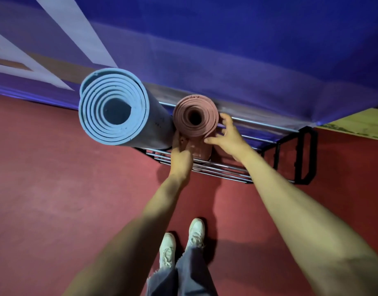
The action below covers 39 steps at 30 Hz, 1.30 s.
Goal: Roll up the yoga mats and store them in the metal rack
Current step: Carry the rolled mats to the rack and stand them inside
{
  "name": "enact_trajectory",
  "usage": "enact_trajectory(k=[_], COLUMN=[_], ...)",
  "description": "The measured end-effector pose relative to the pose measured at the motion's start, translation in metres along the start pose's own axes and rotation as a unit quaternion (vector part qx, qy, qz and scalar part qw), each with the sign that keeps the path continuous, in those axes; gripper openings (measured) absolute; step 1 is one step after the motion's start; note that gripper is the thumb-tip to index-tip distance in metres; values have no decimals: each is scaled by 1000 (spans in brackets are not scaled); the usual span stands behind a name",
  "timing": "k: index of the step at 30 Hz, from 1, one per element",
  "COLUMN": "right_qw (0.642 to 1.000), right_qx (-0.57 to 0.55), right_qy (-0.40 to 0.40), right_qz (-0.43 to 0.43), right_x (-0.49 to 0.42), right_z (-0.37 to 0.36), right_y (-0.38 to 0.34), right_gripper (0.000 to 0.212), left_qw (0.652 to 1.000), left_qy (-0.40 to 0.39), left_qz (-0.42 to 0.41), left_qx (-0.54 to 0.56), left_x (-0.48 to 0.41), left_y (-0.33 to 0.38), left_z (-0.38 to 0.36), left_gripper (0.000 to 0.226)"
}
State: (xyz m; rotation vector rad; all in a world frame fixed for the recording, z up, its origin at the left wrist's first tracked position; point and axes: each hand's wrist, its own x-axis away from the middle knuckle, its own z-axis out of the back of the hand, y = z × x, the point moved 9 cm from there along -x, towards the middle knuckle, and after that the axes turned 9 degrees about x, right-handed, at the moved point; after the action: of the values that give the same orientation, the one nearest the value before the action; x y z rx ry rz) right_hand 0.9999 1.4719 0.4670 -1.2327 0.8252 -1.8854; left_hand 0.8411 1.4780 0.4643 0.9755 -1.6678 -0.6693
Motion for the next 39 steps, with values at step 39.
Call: enact_trajectory(k=[39], right_qw=[983], right_qx=[176], right_qy=[52], right_qz=[-10], right_x=[53], right_z=[27], right_y=[-20], right_gripper=[93], left_qw=[979], left_qy=[-8], left_qz=[1], left_qx=[-206], left_x=[62], left_y=[48], left_z=[-10], left_gripper=[43])
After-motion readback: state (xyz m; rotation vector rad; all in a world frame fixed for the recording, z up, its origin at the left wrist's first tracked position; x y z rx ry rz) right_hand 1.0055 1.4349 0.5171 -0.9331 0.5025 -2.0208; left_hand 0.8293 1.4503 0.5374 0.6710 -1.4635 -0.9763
